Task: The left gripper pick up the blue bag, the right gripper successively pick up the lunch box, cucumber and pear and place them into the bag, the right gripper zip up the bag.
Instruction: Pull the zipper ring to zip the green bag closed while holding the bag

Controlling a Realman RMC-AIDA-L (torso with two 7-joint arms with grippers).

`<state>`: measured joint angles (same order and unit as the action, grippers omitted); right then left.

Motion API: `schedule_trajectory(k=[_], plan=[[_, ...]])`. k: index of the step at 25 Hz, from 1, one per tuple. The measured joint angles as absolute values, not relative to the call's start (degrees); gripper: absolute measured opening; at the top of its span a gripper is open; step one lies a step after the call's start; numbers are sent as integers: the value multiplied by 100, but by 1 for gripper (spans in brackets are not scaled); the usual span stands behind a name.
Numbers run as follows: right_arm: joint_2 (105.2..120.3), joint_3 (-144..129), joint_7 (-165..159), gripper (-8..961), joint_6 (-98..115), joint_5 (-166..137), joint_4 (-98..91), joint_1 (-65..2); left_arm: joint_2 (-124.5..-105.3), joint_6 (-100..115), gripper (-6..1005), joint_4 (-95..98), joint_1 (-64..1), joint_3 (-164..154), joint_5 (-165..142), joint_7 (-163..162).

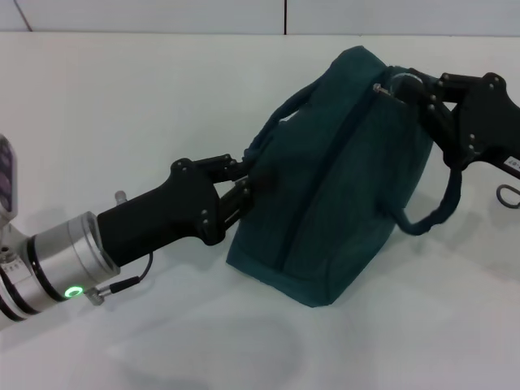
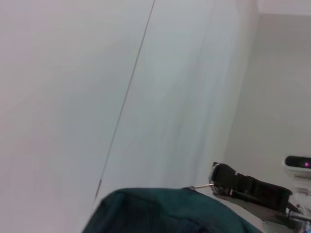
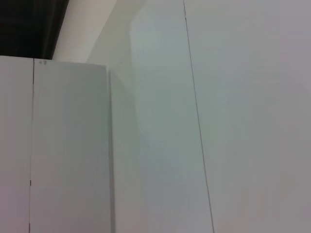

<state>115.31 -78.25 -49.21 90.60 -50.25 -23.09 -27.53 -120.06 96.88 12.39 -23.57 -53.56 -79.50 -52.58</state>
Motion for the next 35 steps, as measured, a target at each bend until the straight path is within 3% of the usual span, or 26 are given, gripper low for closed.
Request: schedule_trajectory(k=[6,11,25,35], plan=[[11531,-7795,-4922,36,9143,-5012,-2353,-2649,-11997,9700,116,1243,-2311,-5361,-7848,-5225],[11531,-7597,-4922,37,9275,-5012,-2307,-2606,-11944,9747,58,1531,-2233,-5389,-7903,-5217],[11498,-7165,-4844,38,9100,-5023,-2090,-2427,-11719,9901,57,2268,-2146,-5380,-8078,-5251],[11483,-7128,-4583,38,8650,-5024,-1934,-2353,-11662,9869,56,2273,-2154,-5360,-8078,-5233]])
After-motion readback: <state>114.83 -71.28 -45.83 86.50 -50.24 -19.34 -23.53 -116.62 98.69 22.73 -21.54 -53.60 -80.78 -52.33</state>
